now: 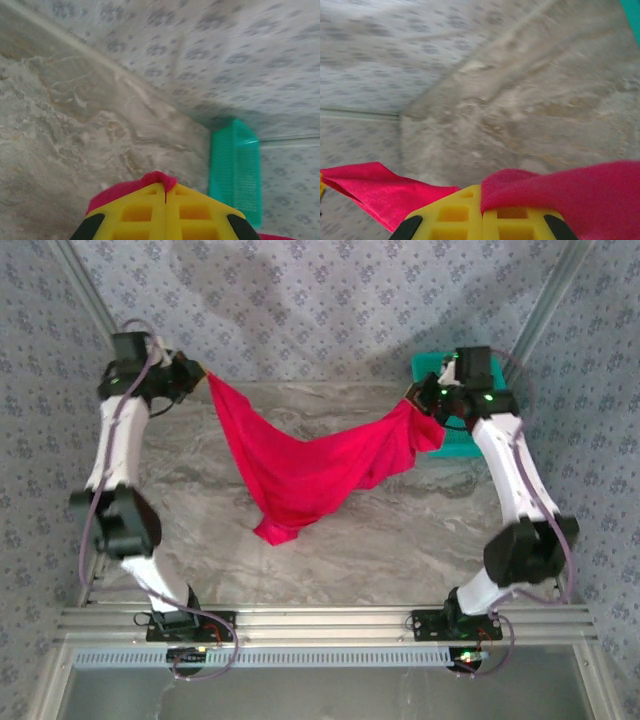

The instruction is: Fold the inside-out t-shirt

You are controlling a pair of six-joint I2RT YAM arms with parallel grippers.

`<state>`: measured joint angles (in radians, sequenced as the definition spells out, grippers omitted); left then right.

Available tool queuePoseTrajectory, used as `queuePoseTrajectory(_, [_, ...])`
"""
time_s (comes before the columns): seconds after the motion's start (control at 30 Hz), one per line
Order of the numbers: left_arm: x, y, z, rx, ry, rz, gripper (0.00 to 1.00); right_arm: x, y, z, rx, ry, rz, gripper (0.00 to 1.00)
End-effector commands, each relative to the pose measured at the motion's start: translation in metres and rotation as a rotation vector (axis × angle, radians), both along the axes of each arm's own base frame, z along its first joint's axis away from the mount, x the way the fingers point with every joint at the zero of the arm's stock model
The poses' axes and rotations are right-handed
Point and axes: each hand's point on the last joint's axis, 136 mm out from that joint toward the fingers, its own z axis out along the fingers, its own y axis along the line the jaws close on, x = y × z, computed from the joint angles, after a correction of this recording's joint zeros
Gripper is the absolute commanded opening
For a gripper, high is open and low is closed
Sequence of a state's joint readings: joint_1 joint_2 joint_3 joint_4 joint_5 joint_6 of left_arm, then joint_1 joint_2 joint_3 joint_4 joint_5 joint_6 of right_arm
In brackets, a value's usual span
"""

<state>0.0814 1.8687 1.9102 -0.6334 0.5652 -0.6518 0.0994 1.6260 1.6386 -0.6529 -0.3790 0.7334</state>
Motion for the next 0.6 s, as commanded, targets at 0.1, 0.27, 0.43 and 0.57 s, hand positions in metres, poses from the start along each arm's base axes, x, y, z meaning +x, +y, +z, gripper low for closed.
queuePoseTrajectory(0.1, [0.038, 0.002, -0.054, 0.301, 0.155, -0.026, 0.32, 0.037, -0.012, -0.064, -0.099, 0.135, -0.043, 0.52])
queuePoseTrajectory(0.27, [-0.016, -0.035, -0.086, 0.512, 0.244, -0.126, 0.4, 0.009, -0.006, -0.088, -0.197, 0.168, 0.044, 0.63])
queuePoseTrajectory(0.43, [-0.114, -0.089, -0.124, 0.455, 0.248, -0.186, 0.44, -0.035, 0.003, -0.126, -0.247, 0.245, 0.104, 0.63])
queuePoseTrajectory(0.57, [-0.179, -0.146, -0.15, 0.363, 0.243, -0.244, 0.42, -0.061, 0.005, -0.157, -0.253, 0.31, 0.138, 0.63])
